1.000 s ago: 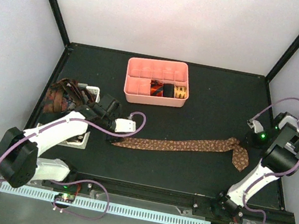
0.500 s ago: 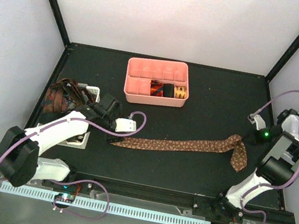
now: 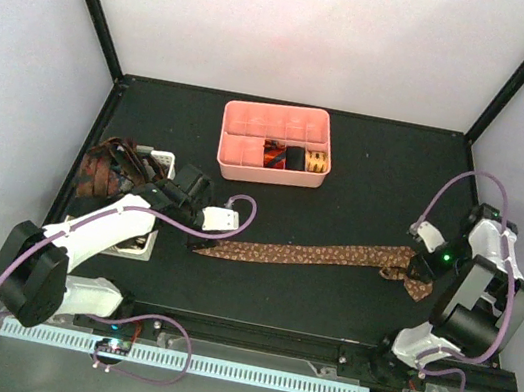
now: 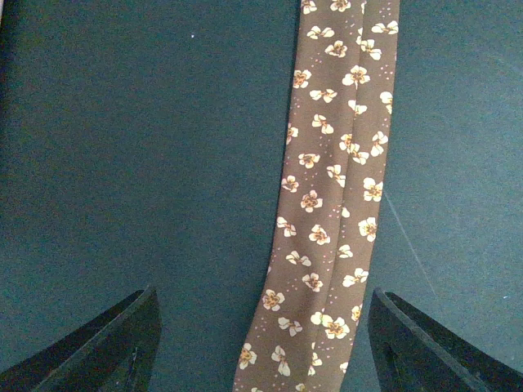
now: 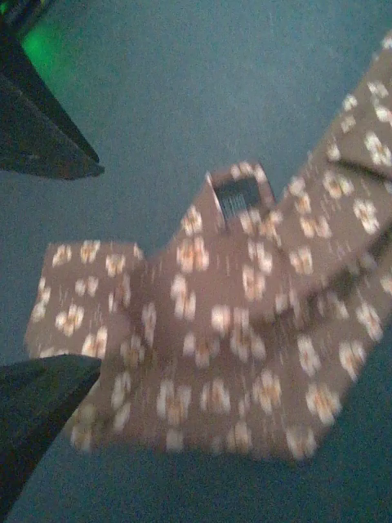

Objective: Roll the ties
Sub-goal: Adjust the tie at the center of the board.

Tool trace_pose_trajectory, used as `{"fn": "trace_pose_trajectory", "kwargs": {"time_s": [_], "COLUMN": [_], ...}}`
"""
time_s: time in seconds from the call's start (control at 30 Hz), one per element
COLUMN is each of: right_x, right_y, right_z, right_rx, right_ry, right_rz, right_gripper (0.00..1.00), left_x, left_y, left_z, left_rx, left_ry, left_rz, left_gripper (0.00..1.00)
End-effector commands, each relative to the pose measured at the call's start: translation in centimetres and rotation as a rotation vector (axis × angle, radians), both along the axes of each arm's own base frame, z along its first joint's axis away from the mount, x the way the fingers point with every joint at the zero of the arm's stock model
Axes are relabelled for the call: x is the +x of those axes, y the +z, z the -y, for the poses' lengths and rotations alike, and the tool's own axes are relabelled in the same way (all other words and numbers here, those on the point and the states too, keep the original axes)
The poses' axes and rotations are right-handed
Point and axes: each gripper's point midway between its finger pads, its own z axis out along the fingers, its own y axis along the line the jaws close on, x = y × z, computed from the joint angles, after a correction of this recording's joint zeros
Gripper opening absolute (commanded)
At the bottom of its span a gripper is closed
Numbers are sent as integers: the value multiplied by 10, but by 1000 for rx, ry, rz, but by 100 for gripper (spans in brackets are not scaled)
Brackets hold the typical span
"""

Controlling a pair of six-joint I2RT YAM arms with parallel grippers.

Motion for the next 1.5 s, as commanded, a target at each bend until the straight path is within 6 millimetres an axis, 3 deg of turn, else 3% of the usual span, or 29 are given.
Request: {"fn": "trace_pose_trajectory", "kwargs": {"time_s": [0.0, 0.2, 0.3, 0.57, 0.67, 0.73, 0.8, 0.87, 0.97, 1.1, 1.17, 1.27, 1.37, 1.47], "right_x": [40, 65, 56, 27, 26, 31, 41, 54, 66, 69, 72, 59, 55, 66], "right_y": [21, 24, 1, -32, -38, -36, -20, 4, 37, 48, 47, 24, 19, 39], "right_z": [26, 51, 61, 44, 43, 48, 56, 62, 61, 58, 71, 90, 107, 134], "right_rx": [-66, 76, 98, 115, 110, 88, 47, 10, -77, -306, -488, -726, -857, -885], "right_ry": [-81, -330, -389, -326, -329, -333, -326, -282, -140, 114, 218, 345, 343, 183], "right_rz": [143, 84, -26, -78, -73, -51, 27, 142, 312, 478, 562, 594, 586, 570], "right_gripper": [64, 64, 64, 64, 49, 30, 9, 2, 2, 2, 10, 32, 43, 44], "left_x": [0, -3, -3, -2, -1, -1, 0, 1, 2, 6, 7, 7, 7, 5], "left_y": [-1, -1, -1, 0, 0, -2, -2, -2, -2, -3, -1, 0, 0, -1], "left_z": [-2, -3, -4, -5, -4, -4, -4, -2, 0, 2, 4, 5, 5, 3], "left_rx": [-4, -6, -5, 1, 0, 2, 1, -4, -9, -13, -21, -29, -29, -23], "left_ry": [9, 11, 11, 11, 11, 13, 15, 15, 13, 16, 18, 18, 18, 18], "left_rz": [-1, 2, 7, 11, 10, 6, 6, 7, 4, -3, -3, -3, -2, -4], "left_gripper": [72, 72, 72, 72, 72, 72, 72, 72, 72, 72, 72, 72, 72, 71]}}
